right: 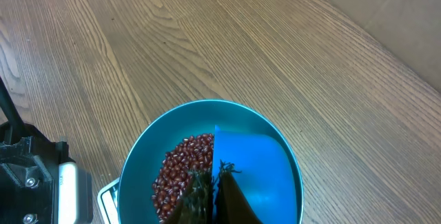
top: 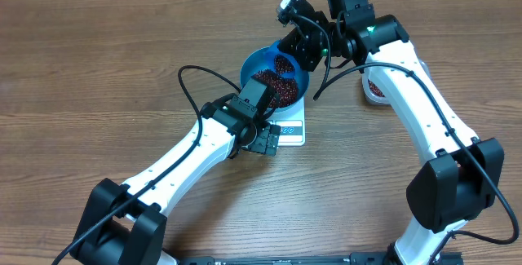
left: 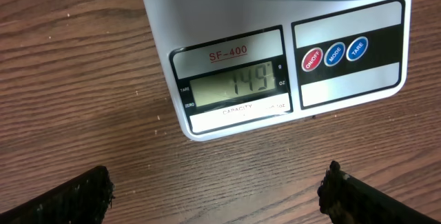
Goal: Scoop item into bowl and weigh 150g on scale
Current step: 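Hold the scoop over the bowl, trickling beans until scale reads 150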
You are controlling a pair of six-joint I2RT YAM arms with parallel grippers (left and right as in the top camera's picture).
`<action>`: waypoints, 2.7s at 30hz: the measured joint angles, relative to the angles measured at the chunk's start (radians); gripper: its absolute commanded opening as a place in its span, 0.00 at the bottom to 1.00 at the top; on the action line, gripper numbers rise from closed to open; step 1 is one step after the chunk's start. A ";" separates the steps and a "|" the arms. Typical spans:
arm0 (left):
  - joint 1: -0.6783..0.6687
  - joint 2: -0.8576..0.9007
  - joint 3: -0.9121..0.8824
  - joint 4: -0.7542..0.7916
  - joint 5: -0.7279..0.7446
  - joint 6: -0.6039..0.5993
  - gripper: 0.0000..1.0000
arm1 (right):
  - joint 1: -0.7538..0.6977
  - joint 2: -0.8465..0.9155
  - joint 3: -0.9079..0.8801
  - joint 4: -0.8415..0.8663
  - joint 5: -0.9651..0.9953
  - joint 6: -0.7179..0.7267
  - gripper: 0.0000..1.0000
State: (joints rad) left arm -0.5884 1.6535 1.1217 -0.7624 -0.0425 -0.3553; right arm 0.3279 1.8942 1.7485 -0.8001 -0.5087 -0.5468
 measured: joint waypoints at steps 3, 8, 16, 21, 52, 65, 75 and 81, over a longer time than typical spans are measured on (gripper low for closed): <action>0.000 0.000 0.000 0.000 0.000 0.000 1.00 | 0.000 0.000 0.000 0.000 0.000 0.000 0.04; 0.000 0.000 0.000 0.000 0.000 0.000 0.99 | 0.000 0.000 0.000 -0.002 0.000 0.000 0.04; 0.000 0.000 0.000 0.000 0.000 0.000 1.00 | 0.000 0.000 0.000 0.014 0.000 0.009 0.04; 0.000 0.000 0.000 0.000 0.000 0.000 1.00 | 0.000 0.000 0.000 0.015 -0.001 0.019 0.04; 0.000 0.000 0.000 0.000 0.000 0.000 1.00 | 0.000 0.000 0.000 0.023 -0.009 0.041 0.04; 0.000 0.000 0.000 0.000 0.000 0.000 1.00 | 0.000 0.000 0.000 0.023 -0.009 0.045 0.04; 0.000 0.000 0.000 0.000 0.000 0.000 0.99 | 0.000 0.000 0.000 0.023 -0.009 0.046 0.04; 0.000 0.000 0.000 0.000 0.000 0.000 1.00 | 0.000 0.000 0.000 0.021 -0.008 0.045 0.04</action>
State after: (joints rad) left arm -0.5884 1.6535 1.1217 -0.7620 -0.0425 -0.3553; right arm 0.3283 1.8942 1.7485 -0.7788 -0.5171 -0.5014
